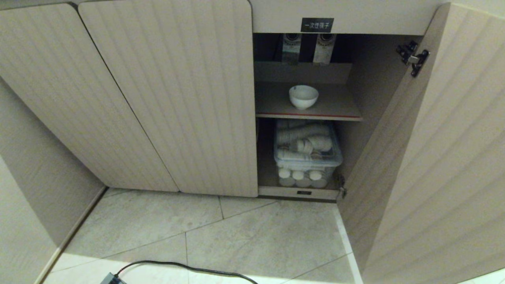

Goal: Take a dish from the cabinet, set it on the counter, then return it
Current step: Close the cabinet door

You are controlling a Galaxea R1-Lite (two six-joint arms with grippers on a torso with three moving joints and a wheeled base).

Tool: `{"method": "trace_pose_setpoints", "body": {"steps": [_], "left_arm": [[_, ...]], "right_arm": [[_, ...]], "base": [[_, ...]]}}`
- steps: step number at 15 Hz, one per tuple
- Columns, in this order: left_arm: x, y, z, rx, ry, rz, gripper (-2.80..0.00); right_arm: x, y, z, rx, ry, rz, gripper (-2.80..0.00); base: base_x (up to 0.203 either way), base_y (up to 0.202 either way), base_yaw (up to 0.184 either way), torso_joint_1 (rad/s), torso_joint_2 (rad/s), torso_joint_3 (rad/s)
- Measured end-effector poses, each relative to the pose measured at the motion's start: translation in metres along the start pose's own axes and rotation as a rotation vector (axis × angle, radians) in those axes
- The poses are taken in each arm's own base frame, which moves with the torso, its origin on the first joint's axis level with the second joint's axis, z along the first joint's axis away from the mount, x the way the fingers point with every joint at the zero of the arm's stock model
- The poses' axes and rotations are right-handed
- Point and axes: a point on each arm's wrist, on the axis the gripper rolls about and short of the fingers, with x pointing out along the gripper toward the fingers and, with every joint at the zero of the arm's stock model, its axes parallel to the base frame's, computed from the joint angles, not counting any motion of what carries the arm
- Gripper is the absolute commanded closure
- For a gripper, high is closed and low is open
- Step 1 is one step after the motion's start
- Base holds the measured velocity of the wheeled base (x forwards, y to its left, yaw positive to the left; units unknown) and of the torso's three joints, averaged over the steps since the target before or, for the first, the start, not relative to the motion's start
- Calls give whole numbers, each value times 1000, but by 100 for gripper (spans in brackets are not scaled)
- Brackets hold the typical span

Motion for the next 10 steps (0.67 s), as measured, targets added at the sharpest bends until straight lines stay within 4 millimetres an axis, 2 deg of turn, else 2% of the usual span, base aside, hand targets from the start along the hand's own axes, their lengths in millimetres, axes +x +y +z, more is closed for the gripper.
{"method": "trace_pose_setpoints", "body": {"steps": [4, 10], "left_arm": [[0, 0, 0, 0, 0, -1, 0], [0, 0, 0, 0, 0, 0, 0]], "right_arm": [[6, 2, 2, -16, 2, -70, 0], [21, 9, 18, -5, -48, -87, 0]], "base": [[0, 0, 0, 0, 0, 0], [0, 0, 0, 0, 0, 0]]}}
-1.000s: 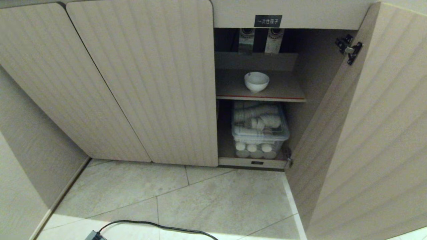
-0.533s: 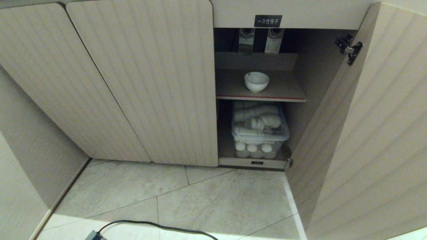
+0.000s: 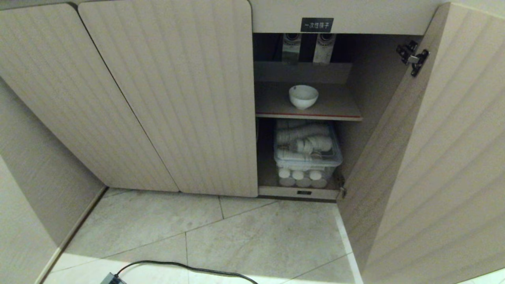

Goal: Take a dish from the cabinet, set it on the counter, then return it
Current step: Close the cabinet door

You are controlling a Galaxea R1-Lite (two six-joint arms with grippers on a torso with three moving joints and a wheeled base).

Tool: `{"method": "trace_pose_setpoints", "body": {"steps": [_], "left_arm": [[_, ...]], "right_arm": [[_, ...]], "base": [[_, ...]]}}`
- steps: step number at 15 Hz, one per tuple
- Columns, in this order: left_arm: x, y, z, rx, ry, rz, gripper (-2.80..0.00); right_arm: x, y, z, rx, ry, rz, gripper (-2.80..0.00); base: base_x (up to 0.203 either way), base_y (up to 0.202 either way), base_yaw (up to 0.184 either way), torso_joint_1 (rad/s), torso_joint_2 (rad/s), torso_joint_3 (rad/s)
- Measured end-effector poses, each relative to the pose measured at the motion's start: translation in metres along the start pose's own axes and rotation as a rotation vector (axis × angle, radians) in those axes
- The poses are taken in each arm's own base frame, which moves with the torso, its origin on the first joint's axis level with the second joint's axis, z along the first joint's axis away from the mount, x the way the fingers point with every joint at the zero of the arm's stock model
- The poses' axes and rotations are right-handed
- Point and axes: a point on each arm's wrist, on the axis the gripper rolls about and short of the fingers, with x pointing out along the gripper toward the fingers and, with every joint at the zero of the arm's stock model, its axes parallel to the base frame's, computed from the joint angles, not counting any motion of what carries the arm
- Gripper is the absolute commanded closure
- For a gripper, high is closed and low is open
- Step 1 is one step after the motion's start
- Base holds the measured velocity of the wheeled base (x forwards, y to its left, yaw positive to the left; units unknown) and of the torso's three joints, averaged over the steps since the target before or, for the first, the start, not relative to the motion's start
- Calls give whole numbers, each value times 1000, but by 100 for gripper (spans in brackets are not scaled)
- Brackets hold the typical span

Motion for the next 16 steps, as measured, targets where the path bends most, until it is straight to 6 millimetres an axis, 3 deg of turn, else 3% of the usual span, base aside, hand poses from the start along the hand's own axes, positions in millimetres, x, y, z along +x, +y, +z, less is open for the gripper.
{"method": "trace_pose_setpoints", "body": {"steps": [5, 16], "left_arm": [[0, 0, 0, 0, 0, 0, 0], [0, 0, 0, 0, -1, 0, 0]], "right_arm": [[14, 9, 6, 37, -25, 122, 0], [11, 15, 4, 154, 2, 410, 0]], "base": [[0, 0, 0, 0, 0, 0], [0, 0, 0, 0, 0, 0]]}}
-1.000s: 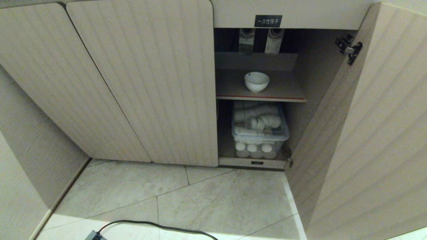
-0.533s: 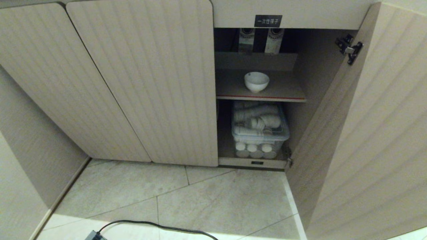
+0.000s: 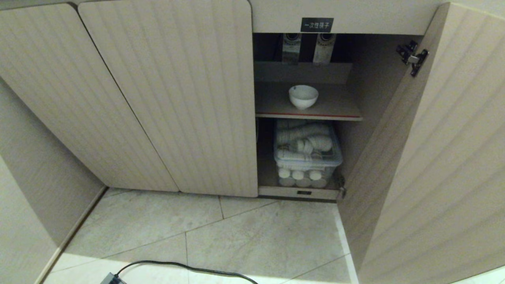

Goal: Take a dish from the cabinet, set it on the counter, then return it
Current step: Close the cabinet door

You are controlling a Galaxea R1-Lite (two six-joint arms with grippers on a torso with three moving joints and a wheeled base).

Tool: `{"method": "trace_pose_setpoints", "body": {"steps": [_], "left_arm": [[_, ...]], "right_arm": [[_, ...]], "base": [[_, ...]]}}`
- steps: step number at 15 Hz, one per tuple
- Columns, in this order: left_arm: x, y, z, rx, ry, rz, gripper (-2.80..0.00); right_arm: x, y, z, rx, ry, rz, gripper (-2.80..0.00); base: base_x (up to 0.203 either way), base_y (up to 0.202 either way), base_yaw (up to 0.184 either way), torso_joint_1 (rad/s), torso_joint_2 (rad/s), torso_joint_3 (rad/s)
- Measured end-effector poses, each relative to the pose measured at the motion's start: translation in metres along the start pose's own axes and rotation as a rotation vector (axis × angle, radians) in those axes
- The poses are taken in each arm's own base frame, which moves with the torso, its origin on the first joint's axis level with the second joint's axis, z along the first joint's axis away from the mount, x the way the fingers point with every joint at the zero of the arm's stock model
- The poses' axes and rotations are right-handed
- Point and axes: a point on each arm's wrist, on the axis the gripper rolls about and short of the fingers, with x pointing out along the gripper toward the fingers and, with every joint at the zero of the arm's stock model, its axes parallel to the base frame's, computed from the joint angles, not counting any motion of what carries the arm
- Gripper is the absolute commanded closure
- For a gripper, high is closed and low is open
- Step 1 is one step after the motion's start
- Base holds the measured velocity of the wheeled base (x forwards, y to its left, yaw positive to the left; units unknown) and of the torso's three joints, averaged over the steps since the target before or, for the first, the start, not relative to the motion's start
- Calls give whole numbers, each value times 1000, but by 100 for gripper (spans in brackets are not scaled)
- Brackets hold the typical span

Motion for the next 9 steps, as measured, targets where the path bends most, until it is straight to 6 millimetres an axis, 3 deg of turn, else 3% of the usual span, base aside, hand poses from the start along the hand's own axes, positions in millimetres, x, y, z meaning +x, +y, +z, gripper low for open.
{"method": "trace_pose_setpoints", "body": {"steps": [9], "left_arm": [[0, 0, 0, 0, 0, -1, 0]], "right_arm": [[-10, 5, -1, 130, 41, 188, 0]], "base": [[0, 0, 0, 0, 0, 0]]}}
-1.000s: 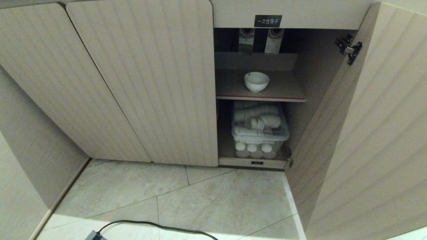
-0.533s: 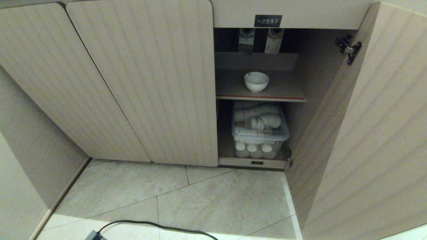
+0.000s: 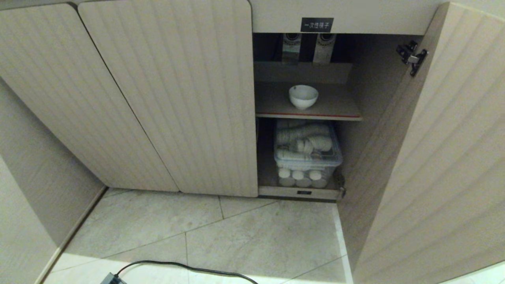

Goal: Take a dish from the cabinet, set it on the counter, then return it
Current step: Close the cabinet door

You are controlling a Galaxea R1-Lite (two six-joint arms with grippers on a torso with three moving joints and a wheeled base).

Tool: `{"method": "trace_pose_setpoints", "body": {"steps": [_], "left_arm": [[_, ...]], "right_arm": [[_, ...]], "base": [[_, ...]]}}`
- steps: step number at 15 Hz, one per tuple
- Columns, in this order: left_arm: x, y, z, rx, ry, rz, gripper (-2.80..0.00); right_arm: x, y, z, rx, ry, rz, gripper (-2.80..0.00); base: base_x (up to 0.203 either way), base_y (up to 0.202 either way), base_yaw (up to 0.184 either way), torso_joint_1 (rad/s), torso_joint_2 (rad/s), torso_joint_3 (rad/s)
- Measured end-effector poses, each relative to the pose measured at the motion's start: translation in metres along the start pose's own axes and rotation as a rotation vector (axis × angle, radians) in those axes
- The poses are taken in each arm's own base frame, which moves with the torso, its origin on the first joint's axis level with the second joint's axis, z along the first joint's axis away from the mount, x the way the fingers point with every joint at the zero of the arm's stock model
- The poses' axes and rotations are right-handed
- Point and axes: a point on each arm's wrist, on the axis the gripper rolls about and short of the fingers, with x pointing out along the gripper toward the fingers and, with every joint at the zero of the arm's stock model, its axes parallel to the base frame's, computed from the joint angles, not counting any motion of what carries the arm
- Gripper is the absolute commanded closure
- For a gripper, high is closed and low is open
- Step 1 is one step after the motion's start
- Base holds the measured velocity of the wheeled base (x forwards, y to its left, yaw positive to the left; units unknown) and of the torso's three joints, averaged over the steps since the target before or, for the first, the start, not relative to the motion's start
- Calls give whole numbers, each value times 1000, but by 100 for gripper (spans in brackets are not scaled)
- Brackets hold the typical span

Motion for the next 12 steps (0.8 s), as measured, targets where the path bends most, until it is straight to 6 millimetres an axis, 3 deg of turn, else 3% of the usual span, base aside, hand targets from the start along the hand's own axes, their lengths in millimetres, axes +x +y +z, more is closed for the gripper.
{"method": "trace_pose_setpoints", "body": {"steps": [6, 12], "left_arm": [[0, 0, 0, 0, 0, 0, 0], [0, 0, 0, 0, 0, 0, 0]], "right_arm": [[2, 3, 1, 39, 20, 79, 0], [18, 5, 0, 48, 20, 97, 0]], "base": [[0, 0, 0, 0, 0, 0], [0, 0, 0, 0, 0, 0]]}}
